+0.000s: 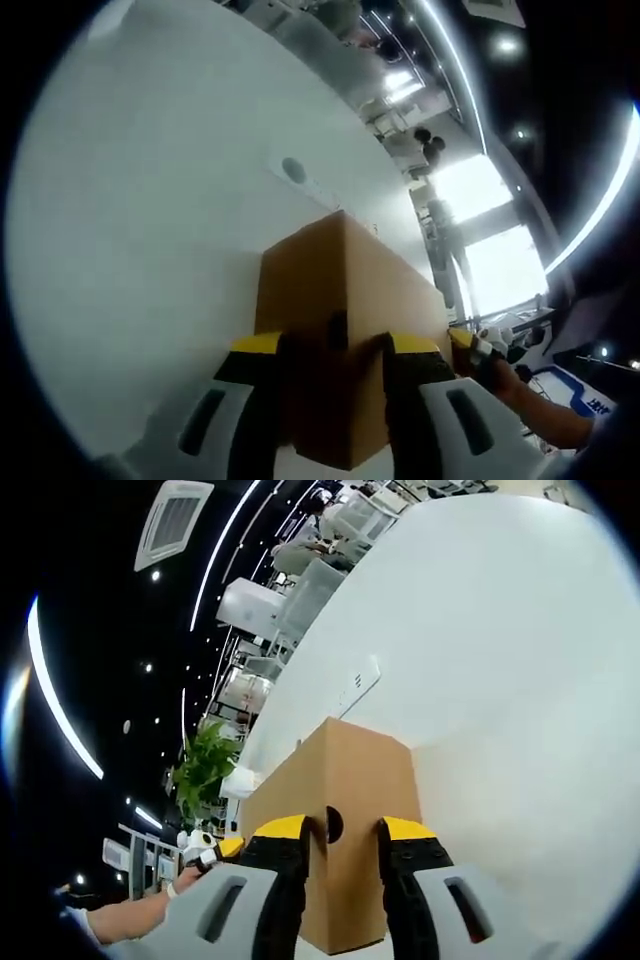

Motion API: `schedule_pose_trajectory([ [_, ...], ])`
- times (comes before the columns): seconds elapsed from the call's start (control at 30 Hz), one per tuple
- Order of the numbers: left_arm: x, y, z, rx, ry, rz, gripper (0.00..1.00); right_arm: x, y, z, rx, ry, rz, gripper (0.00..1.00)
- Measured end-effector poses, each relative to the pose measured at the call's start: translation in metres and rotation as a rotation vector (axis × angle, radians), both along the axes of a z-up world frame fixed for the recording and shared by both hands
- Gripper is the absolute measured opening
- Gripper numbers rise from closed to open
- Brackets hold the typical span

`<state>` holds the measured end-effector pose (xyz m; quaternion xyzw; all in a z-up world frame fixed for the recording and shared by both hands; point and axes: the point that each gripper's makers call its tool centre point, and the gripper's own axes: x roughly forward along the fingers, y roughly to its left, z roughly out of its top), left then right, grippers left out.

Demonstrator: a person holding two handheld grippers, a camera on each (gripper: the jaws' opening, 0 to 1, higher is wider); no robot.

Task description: Operate the shoe box by opening the lid, removing the specified soft item, and placing it in the target area until the item is outside and the box remains undamaged.

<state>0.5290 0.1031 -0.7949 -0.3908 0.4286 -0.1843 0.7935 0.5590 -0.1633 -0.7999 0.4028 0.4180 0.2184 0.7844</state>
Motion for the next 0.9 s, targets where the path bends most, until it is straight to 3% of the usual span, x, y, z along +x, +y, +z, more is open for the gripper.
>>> schedule_pose_trajectory([
  [0.9, 0.0017, 0.0027, -0.0034, -0.006, 0.006, -0.011, 0.38, -0.0059, 0.0075, 0.0067, -0.005, -0.009, 0.007, 0.27],
])
